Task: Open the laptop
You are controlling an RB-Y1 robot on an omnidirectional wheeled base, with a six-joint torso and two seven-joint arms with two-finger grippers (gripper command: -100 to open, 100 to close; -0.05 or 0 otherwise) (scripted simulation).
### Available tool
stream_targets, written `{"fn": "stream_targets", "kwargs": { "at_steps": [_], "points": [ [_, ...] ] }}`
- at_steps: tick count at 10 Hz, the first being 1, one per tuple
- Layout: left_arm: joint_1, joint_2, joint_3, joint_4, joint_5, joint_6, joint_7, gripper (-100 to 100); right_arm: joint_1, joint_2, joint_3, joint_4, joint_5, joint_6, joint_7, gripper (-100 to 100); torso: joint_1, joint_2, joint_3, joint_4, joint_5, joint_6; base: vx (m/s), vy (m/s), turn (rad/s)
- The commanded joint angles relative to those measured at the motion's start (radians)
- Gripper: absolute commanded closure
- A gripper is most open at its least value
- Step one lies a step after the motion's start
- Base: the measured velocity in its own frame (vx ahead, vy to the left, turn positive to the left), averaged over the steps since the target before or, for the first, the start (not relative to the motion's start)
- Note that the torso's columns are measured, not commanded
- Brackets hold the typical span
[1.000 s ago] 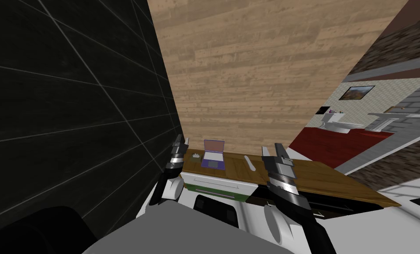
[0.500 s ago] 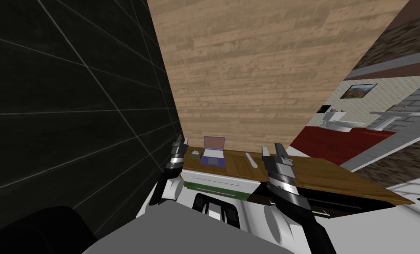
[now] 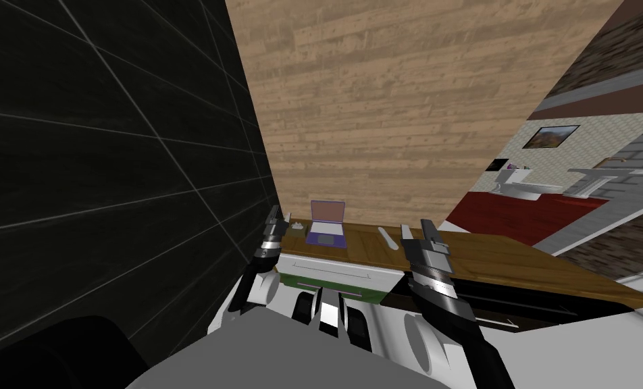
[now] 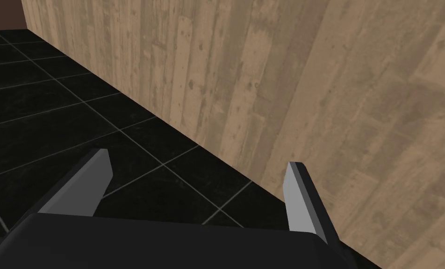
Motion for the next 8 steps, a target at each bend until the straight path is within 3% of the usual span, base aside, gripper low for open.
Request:
{"fn": "stream_targets", "kwargs": {
  "at_steps": [1, 4, 8],
  "points": [
    [-0.04, 0.06, 0.014, 0.037, 0.001, 0.018, 0.01, -100, 0.0, 0.0, 0.0, 0.0, 0.0, 0.0, 0.0, 0, 0.0, 0.002, -0.005, 0.003, 0.0, 0.0, 0.003, -0.044, -0.004],
    [-0.105, 0.108, 0.04, 0.104, 0.005, 0.041, 0.03, -100, 0.0, 0.0, 0.0, 0.0, 0.0, 0.0, 0.0, 0, 0.0, 0.003, -0.005, 0.004, 0.0, 0.0, 0.009, -0.062, -0.004],
    [-0.216, 0.143, 0.085, 0.22, 0.012, 0.082, 0.065, -100, 0.0, 0.0, 0.0, 0.0, 0.0, 0.0, 0.0, 0, 0.001, 0.004, -0.005, 0.004, 0.0, 0.0, 0.008, -0.078, -0.006]
  ]
}}
